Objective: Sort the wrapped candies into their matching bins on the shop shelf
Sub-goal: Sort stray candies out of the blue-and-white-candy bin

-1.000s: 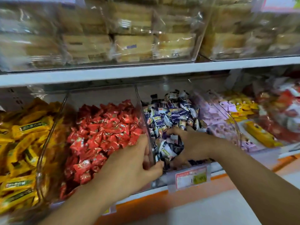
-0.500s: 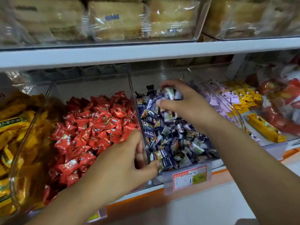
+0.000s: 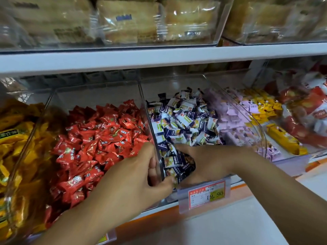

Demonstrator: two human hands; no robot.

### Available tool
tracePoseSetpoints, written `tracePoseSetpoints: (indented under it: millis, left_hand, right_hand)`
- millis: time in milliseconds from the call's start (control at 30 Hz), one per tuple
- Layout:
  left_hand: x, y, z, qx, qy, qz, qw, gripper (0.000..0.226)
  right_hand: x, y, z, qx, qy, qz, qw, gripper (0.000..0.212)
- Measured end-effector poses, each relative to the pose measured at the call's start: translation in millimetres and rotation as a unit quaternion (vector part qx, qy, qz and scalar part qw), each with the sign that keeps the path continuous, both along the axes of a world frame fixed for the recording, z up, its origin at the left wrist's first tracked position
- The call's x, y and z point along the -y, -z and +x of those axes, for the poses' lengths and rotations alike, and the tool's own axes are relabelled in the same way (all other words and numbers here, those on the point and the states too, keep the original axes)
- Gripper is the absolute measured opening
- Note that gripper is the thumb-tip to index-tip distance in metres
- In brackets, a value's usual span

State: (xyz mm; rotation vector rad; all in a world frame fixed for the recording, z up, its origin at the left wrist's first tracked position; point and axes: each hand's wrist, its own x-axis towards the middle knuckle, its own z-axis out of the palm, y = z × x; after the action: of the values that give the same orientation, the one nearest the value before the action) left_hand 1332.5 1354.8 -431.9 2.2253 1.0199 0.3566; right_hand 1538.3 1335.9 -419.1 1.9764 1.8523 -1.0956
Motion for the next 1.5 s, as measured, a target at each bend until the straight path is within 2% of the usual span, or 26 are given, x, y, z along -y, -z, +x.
tracePoseSetpoints:
  millis: [167,367,467,533,567,600,667,800,900,1033,1100,1167,1233,1267,1300,1333,1400,1433,1500]
  left_hand:
    - [1,-1,0,0.004,0.005,-0.005,1.0,0.037]
    - [-3,2,0,0.007,0.002,-0.009,1.0,0.036]
    - [-3,1,0,0.019,-0.001,-0.027,0.999,0.037]
    - [-2,0,0,0.025,-0.005,-0.039,0.999,0.036]
    - [-1,0,-1,0.029,-0.007,-0.041,0.999,0.037]
    - [0,-1,-1,0.032,-0.008,-0.041,0.999,0.037]
    - [2,-1,-1,0.035,-0.01,-0.038,0.999,0.036]
    - [3,-3,-1,0.026,-0.014,-0.043,0.999,0.036]
    - [3,-3,0,0.029,-0.015,-0.049,0.998,0.037]
    - [2,-2,-1,0.032,-0.012,-0.05,0.998,0.036]
    - [2,-2,-1,0.035,-0.011,-0.051,0.998,0.036]
    - [2,-3,0,0.043,-0.013,-0.052,0.998,0.037]
    - [1,-2,0,0.054,-0.015,-0.055,0.997,0.037]
    - [1,-1,0,0.057,-0.015,-0.055,0.997,0.037]
    - [0,-1,0,0.057,-0.015,-0.054,0.997,0.036]
    - [0,0,0,0.054,-0.014,-0.052,0.997,0.036]
    - [1,0,0,0.049,-0.015,-0.048,0.998,0.036]
    - [1,0,0,0.047,-0.015,-0.046,0.998,0.036]
    - [1,0,0,0.046,-0.019,-0.04,0.998,0.036]
  right_hand:
    - [-4,9,-3,-0.06,0.046,0.03,0.997,0.114]
    - [-6,7,-5,-0.107,0.076,0.023,0.991,0.11]
    - [-9,11,-6,-0.12,0.091,0.056,0.987,0.111]
    - [-10,12,-7,-0.128,0.106,0.067,0.984,0.092]
    - [-10,12,-7,-0.136,0.112,0.072,0.982,0.068]
    - [-10,14,-5,-0.14,0.118,0.076,0.98,0.055]
    - [-10,13,-2,-0.139,0.141,0.095,0.976,0.047]
    - [-11,3,8,-0.172,0.225,0.168,0.944,0.069]
    - [-19,-2,17,-0.232,0.253,0.269,0.9,0.054]
    - [-32,-6,30,-0.197,0.258,0.351,0.878,0.045]
    - [-35,-12,35,-0.182,0.249,0.379,0.872,0.053]
    - [-33,-22,39,-0.147,0.233,0.374,0.886,0.072]
    - [-25,-38,41,-0.054,0.198,0.339,0.918,0.09]
    - [-18,-47,40,0.003,0.181,0.321,0.93,0.092]
    - [-11,-53,36,0.054,0.161,0.321,0.932,0.086]
    - [-4,-59,29,0.088,0.131,0.338,0.928,0.069]
    - [5,-58,12,0.069,0.058,0.347,0.933,0.021]
    - [8,-51,3,0.039,0.028,0.312,0.949,0.011]
    - [7,-31,-8,0.043,-0.041,0.202,0.978,0.027]
